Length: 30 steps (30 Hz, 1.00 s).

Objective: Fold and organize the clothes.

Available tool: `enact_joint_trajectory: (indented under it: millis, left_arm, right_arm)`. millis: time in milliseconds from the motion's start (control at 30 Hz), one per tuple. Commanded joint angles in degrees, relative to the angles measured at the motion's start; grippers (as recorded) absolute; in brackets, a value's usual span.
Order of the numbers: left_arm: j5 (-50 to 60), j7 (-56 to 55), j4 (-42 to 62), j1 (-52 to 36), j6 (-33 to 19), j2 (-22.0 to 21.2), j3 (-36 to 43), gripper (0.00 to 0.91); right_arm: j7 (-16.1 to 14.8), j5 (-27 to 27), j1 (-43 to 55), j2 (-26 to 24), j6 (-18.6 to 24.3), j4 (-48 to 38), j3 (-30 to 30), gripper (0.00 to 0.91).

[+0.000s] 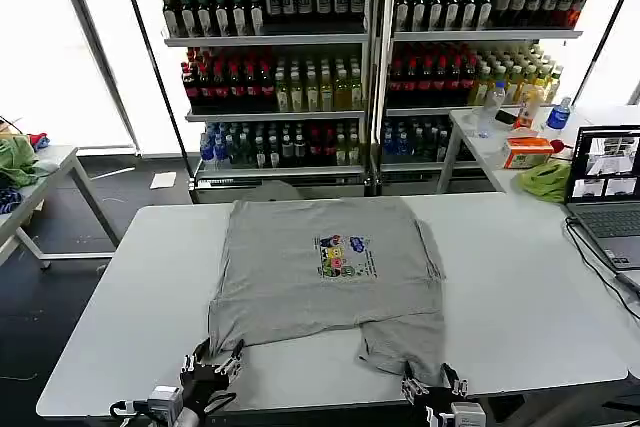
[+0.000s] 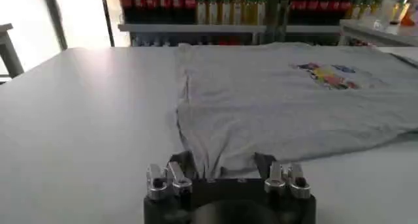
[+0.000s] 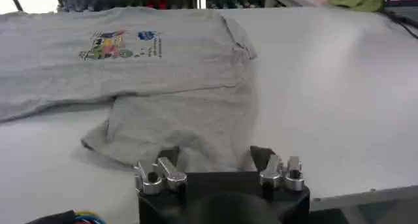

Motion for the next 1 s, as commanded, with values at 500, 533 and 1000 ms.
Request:
enact_joint_trajectory:
  millis: [500,533,1000]
  left_arm:
    - [-0.22,0.32,-0.69,-0.15,-0.24,-0.13,0.03,0.01]
    - [-0.2,0.32,-0.7,-0.19,-0.45,-0.25,0.02,0.01]
    - [-0.56,0.53,-3.52,-4.08,-4.19,-1.83,-0.19,0.0]
  right_arm:
    - [-0.44,-1.62,0.44,0.25,2.39,-1.69,0.02,0.0]
    - [-0.55,-1.52,0.57,0.33,2.45,-1.58,0.1,0.0]
    - [-6.43,-7.66,9.38,4.12,4.69,1.43,3.29,0.0]
